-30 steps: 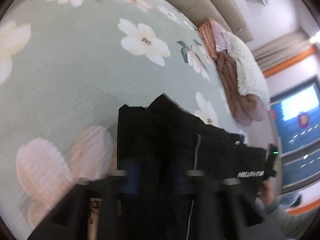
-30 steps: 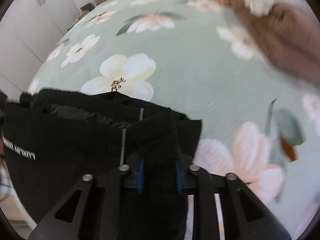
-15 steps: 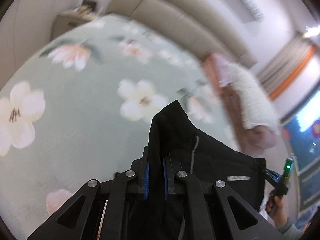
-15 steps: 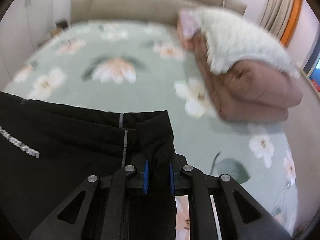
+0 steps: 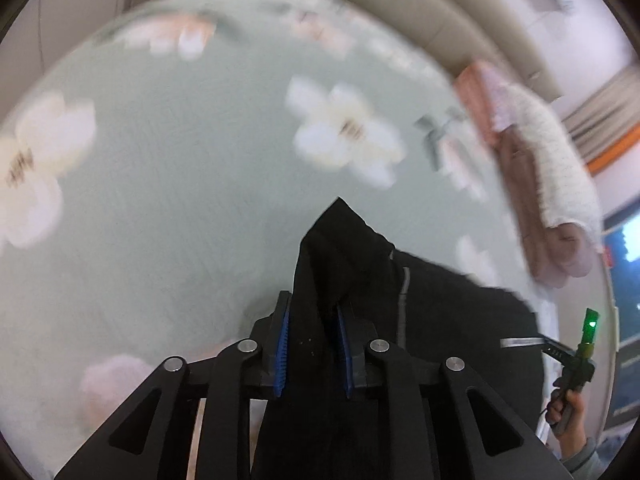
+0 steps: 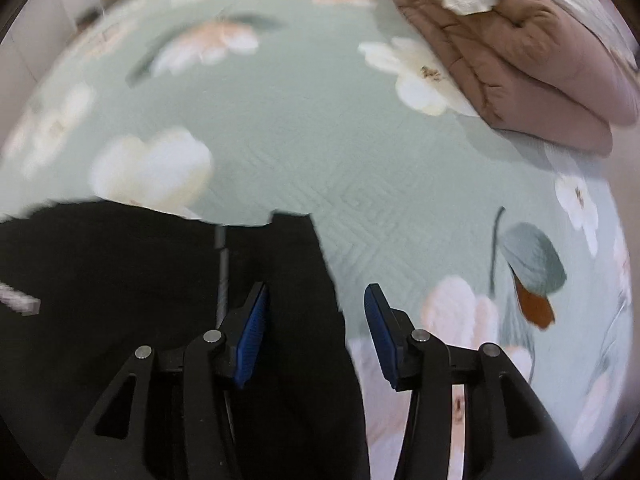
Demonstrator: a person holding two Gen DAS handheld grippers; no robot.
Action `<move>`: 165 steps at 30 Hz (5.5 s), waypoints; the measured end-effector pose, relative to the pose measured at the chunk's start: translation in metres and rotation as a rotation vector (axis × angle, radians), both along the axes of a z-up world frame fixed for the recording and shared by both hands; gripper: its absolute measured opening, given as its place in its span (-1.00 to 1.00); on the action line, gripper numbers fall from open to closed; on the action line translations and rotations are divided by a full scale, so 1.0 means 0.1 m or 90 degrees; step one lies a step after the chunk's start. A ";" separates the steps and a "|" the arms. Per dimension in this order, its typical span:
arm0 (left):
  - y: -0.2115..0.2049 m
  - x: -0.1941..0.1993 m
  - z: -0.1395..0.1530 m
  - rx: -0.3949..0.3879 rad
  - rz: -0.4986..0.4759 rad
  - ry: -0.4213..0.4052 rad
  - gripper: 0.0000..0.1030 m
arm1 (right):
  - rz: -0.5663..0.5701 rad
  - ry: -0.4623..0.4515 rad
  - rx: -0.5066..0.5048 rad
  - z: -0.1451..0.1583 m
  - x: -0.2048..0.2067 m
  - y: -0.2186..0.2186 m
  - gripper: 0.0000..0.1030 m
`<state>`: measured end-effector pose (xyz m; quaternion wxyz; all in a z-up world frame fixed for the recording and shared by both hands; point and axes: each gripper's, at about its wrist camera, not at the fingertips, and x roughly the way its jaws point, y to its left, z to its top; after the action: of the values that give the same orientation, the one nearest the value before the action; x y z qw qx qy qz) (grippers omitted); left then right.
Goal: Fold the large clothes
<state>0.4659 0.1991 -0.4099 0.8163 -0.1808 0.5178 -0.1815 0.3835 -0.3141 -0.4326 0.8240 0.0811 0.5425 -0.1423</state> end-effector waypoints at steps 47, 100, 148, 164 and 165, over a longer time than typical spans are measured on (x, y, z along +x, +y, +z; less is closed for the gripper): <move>-1.75 -1.09 -0.20 0.056 -0.091 0.037 -0.13 | 0.166 -0.016 0.095 -0.12 0.01 1.79 0.67; 0.55 -0.97 -0.91 -0.253 0.028 0.182 0.36 | 0.022 -0.029 0.362 -0.41 -1.40 -0.12 0.79; 1.17 -3.55 0.48 -0.161 -0.055 0.063 -0.55 | 0.161 -0.004 0.297 0.49 -3.55 1.62 -0.33; 1.85 -3.69 -0.06 -0.089 0.005 0.132 -0.35 | -0.012 0.055 0.242 0.44 -4.32 1.18 0.36; 1.83 -3.74 0.11 -0.044 -0.007 0.101 -0.35 | -0.011 0.052 0.224 0.49 -4.29 1.16 0.36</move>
<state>0.0921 0.3816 -0.3989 0.7652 -0.2196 0.5751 -0.1884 -0.0454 -0.1982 -0.3834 0.7731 0.2224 0.5914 -0.0555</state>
